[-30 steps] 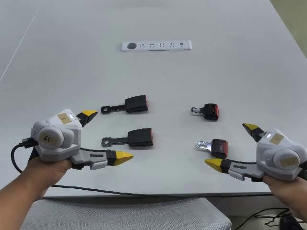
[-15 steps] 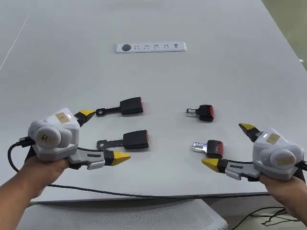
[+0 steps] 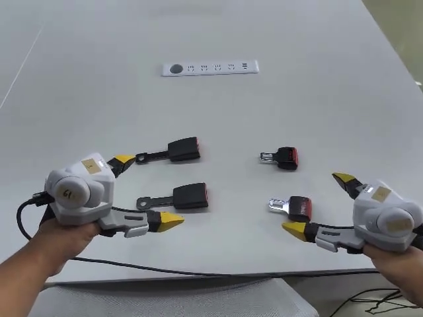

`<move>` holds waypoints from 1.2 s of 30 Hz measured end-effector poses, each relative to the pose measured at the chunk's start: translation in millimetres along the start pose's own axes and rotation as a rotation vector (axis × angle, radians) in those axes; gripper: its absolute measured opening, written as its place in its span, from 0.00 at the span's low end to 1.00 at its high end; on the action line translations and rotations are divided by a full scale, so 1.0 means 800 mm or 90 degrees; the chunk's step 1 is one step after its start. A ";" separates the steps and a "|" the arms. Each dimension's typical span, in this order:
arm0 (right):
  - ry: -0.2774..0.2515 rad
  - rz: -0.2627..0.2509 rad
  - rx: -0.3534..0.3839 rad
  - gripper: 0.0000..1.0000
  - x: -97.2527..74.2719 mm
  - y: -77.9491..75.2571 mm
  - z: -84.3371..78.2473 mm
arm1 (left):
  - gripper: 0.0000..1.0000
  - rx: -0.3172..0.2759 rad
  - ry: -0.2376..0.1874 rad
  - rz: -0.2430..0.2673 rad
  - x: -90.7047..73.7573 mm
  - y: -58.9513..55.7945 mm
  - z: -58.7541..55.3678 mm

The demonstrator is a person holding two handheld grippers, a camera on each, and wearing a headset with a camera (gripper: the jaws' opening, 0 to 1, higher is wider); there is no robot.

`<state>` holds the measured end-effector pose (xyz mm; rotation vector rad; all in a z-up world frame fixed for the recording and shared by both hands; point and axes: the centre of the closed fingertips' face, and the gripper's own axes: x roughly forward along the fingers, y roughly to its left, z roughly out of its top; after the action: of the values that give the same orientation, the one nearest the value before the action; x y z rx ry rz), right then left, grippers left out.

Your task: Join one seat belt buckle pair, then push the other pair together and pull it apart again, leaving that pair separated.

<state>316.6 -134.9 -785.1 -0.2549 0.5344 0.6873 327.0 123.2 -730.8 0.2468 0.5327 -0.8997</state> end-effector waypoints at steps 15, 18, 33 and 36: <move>0.002 0.006 0.000 0.95 0.004 -0.004 -0.003 | 1.00 0.009 0.007 -0.010 0.012 0.002 0.002; 0.003 0.008 0.003 0.95 0.004 -0.006 -0.005 | 1.00 0.011 0.009 -0.013 0.015 0.001 0.002; 0.021 0.029 0.000 0.93 0.006 -0.009 -0.020 | 0.98 0.023 0.035 -0.035 0.034 -0.003 -0.007; 0.025 0.035 -0.002 0.93 0.008 -0.009 -0.024 | 0.98 0.028 0.042 -0.041 0.037 -0.005 -0.010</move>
<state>318.1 -143.9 -804.6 -0.2580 0.5802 0.7373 335.9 104.0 -753.4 0.3008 0.5851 -0.9687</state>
